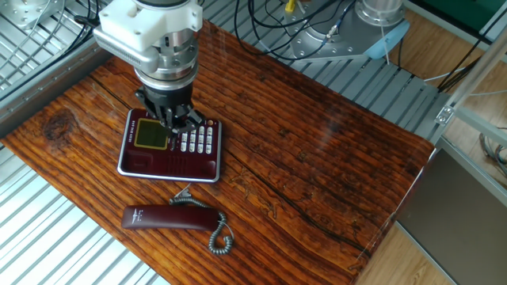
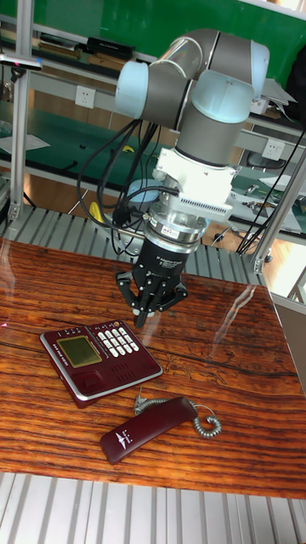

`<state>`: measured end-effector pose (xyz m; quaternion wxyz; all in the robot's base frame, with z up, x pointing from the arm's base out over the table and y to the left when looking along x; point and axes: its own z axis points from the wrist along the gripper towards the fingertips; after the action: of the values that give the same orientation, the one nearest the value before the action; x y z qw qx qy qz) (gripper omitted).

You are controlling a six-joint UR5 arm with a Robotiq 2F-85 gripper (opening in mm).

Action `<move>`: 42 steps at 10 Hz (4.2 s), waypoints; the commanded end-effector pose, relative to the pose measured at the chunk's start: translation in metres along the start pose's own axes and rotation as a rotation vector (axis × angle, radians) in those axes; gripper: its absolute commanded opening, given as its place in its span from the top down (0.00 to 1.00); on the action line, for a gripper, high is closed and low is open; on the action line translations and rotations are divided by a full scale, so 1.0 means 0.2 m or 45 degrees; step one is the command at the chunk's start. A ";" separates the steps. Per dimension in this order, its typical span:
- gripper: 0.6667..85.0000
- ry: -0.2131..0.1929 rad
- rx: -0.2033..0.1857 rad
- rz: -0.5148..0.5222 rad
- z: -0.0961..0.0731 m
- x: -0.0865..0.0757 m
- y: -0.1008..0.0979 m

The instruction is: Place the handset of the telephone on the corresponding phone cradle

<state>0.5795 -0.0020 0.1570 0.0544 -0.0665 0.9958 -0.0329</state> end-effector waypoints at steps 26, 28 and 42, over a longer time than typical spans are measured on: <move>1.00 0.034 -0.083 -0.003 -0.01 0.03 0.08; 1.00 0.032 -0.082 -0.003 -0.01 0.03 0.08; 1.00 0.047 -0.096 0.000 -0.01 0.05 0.09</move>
<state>0.5683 0.0119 0.1558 0.0345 -0.0681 0.9971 -0.0060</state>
